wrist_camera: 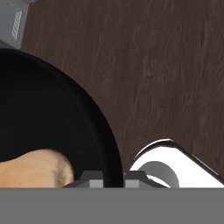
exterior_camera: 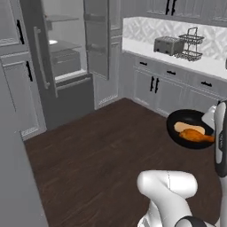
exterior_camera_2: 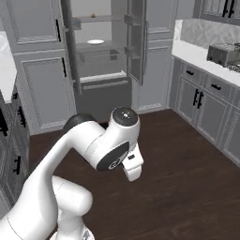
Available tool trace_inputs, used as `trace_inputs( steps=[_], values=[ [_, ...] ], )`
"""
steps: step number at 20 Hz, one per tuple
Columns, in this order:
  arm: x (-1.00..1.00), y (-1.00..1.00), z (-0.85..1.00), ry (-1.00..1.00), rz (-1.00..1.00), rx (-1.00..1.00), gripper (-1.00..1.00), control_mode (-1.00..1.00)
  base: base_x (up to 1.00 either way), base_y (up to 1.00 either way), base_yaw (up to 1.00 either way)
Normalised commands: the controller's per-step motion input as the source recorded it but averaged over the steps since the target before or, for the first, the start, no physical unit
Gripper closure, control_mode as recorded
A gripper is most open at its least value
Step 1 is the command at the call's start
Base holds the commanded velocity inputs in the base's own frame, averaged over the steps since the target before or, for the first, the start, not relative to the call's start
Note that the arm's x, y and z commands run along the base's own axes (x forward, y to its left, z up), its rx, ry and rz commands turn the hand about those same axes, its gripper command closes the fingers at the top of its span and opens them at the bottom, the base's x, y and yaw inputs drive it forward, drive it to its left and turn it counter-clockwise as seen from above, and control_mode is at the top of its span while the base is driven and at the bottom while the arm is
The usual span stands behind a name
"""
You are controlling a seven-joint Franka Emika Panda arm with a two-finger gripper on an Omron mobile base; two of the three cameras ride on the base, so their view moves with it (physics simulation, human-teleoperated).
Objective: Pick the chicken drumstick and squash from their plates and place them in the bowl. Then put the bowl in the fridge.
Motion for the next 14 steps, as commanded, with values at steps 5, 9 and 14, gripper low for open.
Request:
trace_inputs(
  steps=[5,9,14],
  values=[
    [0.0,0.0,0.0,0.0,0.0,0.0,1.0,1.0,1.0,-0.44,0.56],
    [0.0,0.0,0.0,0.0,0.0,0.0,1.0,1.0,1.0,-0.51,0.55],
    [0.0,0.0,0.0,0.0,0.0,0.0,1.0,1.0,1.0,-0.62,0.54]
  ],
)
